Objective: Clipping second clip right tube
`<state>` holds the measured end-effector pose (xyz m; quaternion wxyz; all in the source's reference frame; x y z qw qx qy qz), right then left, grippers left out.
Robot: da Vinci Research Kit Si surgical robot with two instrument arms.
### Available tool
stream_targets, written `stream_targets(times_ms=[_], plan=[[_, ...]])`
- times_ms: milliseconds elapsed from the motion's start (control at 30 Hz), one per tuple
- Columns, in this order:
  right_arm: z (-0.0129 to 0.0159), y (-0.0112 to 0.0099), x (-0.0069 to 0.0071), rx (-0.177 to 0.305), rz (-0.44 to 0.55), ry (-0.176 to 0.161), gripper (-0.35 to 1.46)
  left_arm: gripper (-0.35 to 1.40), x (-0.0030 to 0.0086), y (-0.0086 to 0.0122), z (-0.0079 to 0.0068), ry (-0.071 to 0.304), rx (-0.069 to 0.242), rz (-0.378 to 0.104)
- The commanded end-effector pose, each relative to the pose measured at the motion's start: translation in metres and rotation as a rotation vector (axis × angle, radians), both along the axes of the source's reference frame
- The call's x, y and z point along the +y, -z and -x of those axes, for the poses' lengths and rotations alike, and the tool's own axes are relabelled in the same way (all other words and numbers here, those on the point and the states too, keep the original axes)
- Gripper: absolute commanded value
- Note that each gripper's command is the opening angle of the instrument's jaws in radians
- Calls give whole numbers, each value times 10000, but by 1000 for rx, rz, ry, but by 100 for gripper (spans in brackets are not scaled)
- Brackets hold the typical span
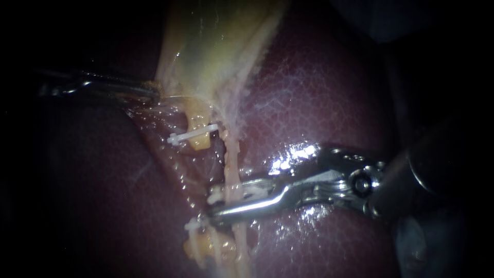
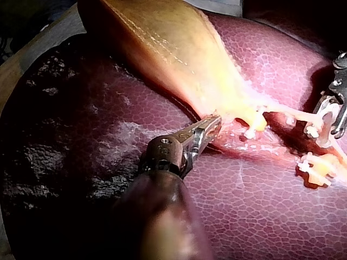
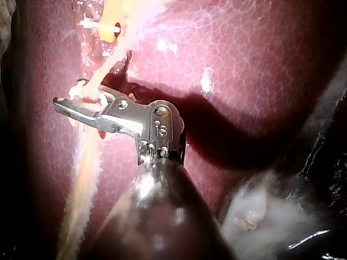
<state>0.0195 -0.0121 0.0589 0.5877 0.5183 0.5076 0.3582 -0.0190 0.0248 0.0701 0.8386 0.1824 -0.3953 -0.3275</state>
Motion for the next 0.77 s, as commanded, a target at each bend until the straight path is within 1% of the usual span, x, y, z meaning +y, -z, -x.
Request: stream_targets(times_ms=[33,100,233,467,767], plan=[[0,0,1,-5,-23,1,12,-35,0,0,0,0,0,-1],[1,0,2,-9,-40,2,-2,-35,0,0,0,0,0,-1],[1,0,2,-15,-70,6,-35,-35,0,0,0,2,-2,-7],[0,1,8,-11,-79,12,-35,-35,0,0,-1,2,-2,-7],[0,0,8,-6,-79,21,-35,-35,0,0,-1,3,-4,-14]])
